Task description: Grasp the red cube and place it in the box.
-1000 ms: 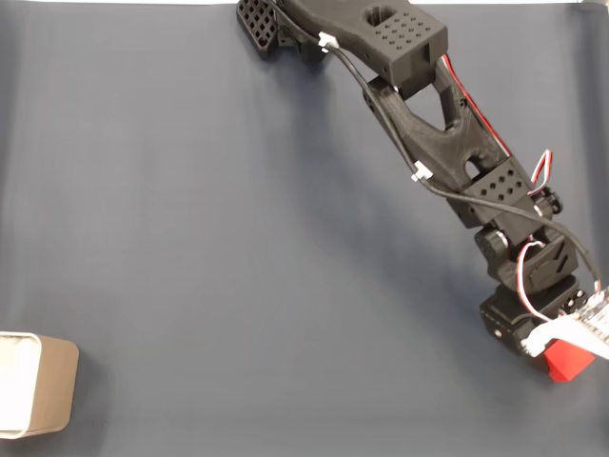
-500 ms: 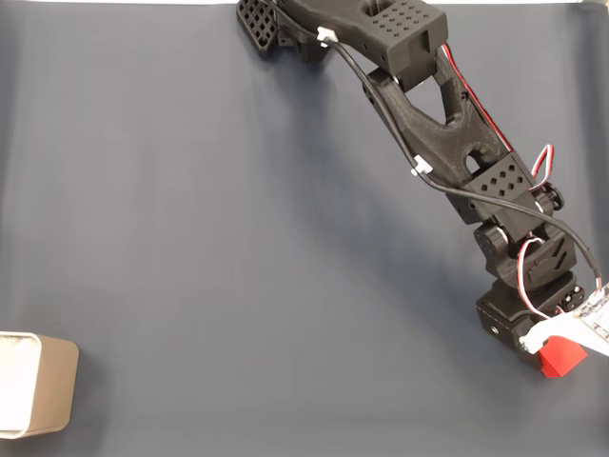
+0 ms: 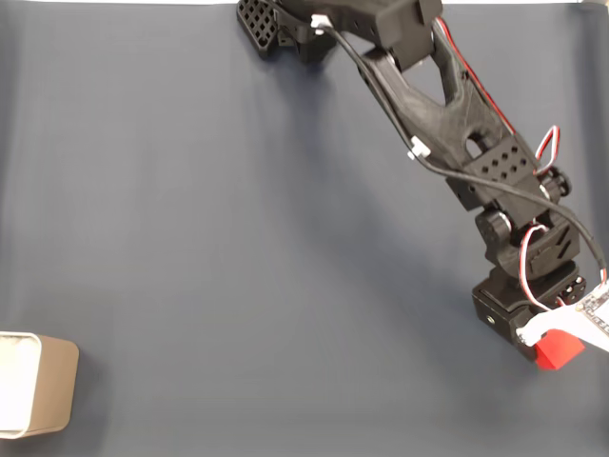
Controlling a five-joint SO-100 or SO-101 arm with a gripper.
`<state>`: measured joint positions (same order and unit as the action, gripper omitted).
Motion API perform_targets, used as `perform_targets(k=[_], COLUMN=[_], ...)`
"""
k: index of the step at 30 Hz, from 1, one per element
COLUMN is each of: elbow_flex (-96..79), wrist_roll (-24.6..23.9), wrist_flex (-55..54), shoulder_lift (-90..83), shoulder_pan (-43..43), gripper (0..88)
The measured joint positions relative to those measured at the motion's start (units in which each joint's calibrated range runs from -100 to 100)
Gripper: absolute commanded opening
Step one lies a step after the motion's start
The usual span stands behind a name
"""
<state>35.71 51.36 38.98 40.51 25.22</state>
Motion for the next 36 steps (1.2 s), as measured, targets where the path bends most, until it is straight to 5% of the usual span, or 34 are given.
perform_targets(k=[36], elbow_flex=[-1.3], wrist_roll=[-0.4], wrist_flex=[3.1], shoulder_lift=[-16.3], shoulder_pan=[-32.0], gripper=[0.0])
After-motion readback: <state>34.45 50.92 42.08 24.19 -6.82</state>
